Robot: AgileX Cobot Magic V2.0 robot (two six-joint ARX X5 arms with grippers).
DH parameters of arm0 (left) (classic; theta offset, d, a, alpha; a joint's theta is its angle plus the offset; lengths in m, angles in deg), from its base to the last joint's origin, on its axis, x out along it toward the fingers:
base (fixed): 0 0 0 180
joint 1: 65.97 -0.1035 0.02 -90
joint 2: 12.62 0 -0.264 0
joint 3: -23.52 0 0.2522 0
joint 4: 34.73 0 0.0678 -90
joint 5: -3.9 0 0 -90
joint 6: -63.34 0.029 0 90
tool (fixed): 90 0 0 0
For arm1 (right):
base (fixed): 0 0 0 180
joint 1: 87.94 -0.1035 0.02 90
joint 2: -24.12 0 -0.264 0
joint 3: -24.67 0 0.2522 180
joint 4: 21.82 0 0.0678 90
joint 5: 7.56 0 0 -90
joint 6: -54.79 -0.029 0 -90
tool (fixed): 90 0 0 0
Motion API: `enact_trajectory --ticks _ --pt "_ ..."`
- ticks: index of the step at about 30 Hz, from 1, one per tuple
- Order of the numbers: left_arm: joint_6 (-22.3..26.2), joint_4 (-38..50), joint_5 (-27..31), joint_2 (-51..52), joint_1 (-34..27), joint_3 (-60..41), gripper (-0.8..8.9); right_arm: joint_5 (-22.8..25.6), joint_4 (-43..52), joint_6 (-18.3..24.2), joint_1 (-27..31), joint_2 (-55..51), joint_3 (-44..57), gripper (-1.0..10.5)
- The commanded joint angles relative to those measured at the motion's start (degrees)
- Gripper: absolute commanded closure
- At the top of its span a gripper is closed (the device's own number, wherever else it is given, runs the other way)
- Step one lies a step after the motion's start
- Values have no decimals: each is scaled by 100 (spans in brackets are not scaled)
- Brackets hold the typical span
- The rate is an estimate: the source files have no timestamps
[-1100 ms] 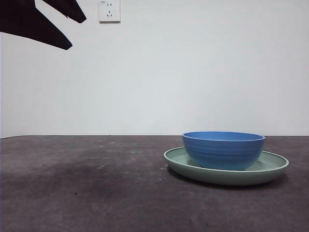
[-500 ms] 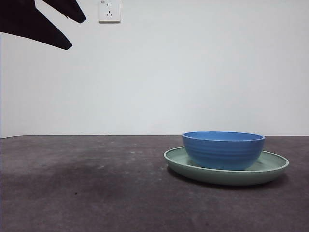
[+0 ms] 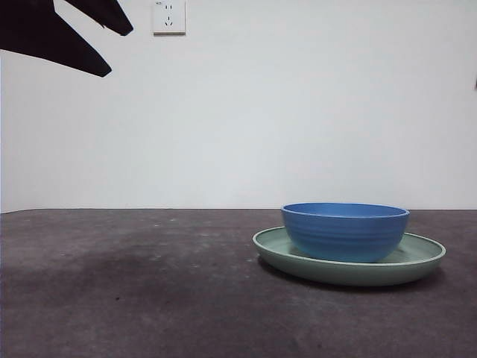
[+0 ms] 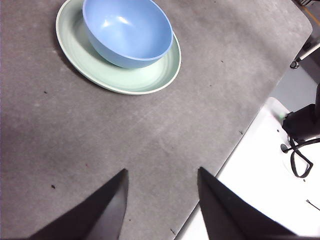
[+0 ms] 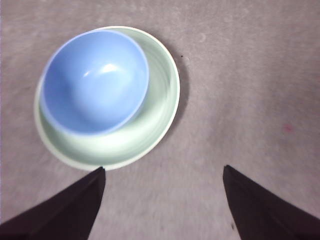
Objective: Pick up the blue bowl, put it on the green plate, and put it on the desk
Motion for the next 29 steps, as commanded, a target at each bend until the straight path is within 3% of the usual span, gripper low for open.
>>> enact_trajectory --ticks 1,12,19,29 --pt "52 35 -31 -31 33 48 591 -7 282 -98 74 560 -94 571" --pt "72 20 -31 -31 33 48 591 -866 1410 -11 581 2393 -94 572" --pt "72 22 -31 -31 33 48 591 -1263 2026 26 636 3224 -94 653" --pt "68 22 -31 -31 33 48 591 -1390 2549 26 632 4000 -94 695"
